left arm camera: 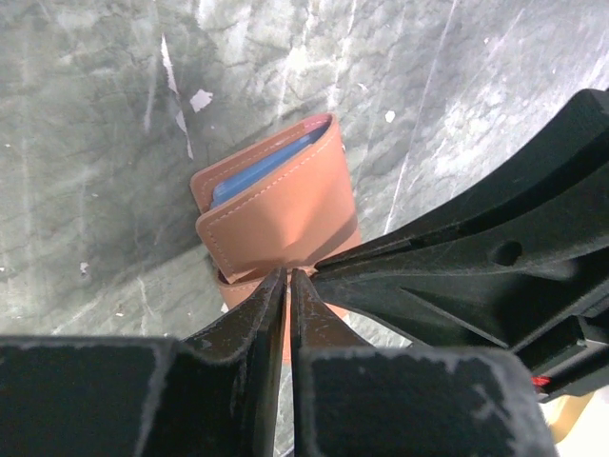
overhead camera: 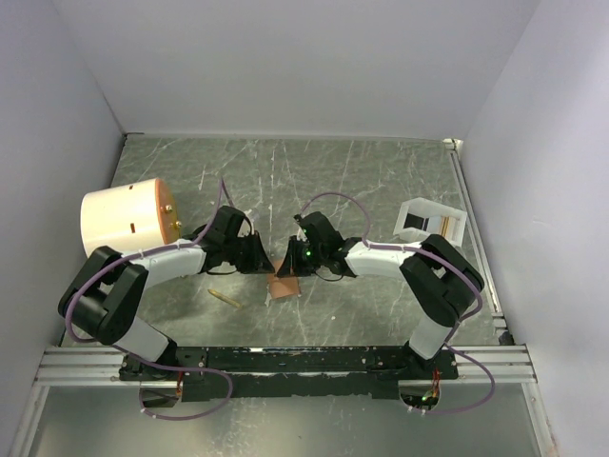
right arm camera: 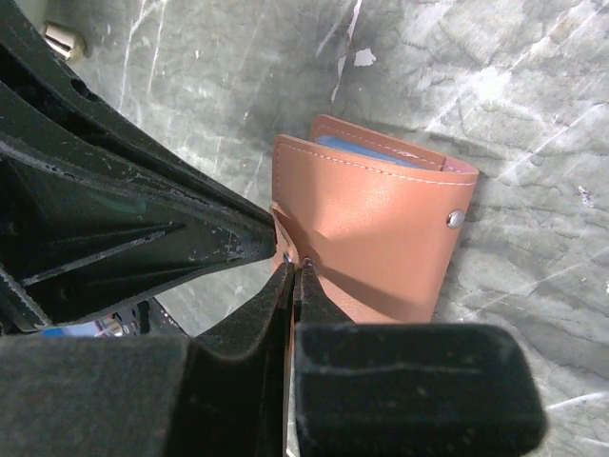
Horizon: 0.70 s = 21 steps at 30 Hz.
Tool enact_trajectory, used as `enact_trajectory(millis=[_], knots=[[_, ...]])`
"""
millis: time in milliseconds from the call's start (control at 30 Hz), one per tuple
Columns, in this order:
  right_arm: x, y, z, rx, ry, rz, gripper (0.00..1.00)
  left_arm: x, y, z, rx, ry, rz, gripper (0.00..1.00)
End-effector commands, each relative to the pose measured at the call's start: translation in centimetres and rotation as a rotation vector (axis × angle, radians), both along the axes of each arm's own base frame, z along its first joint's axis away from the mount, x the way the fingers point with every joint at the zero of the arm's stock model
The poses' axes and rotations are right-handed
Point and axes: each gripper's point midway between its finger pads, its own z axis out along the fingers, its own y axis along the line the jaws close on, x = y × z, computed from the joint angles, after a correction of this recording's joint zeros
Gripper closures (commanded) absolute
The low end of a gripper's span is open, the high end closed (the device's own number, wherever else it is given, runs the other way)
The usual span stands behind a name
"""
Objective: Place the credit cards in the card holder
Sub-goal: Close the card holder at the center of the board.
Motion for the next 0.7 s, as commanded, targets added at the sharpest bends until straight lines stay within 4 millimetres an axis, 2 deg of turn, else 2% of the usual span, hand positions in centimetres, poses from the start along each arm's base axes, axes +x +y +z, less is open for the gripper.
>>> enact_trajectory(millis=[0,300,467,667], knots=[[-0.1,-0.9,-1.0,-0.042,0.008,-0.014,1.00,-0.5,-1.2,0.9,-0.072,0.000,-0.049,0.83],[-0.5,-1.3,-2.2,-0.064,0.030,-0.008,1.00,-1.5,-2.1,0.3,-0.116,0.034,-0.100,0.82],[-0.9,-1.4,-3.2,-0.068,0.055,-0.010,1.00,-1.7,-1.7,-0.6,-0.076,0.043,-0.088,0.83],[-0.8,-1.9,-3.4,-0.086,0.043,-0.016,1.00,-1.6,-0.9,-1.0,0.001,0.027,-0.068,0.85]])
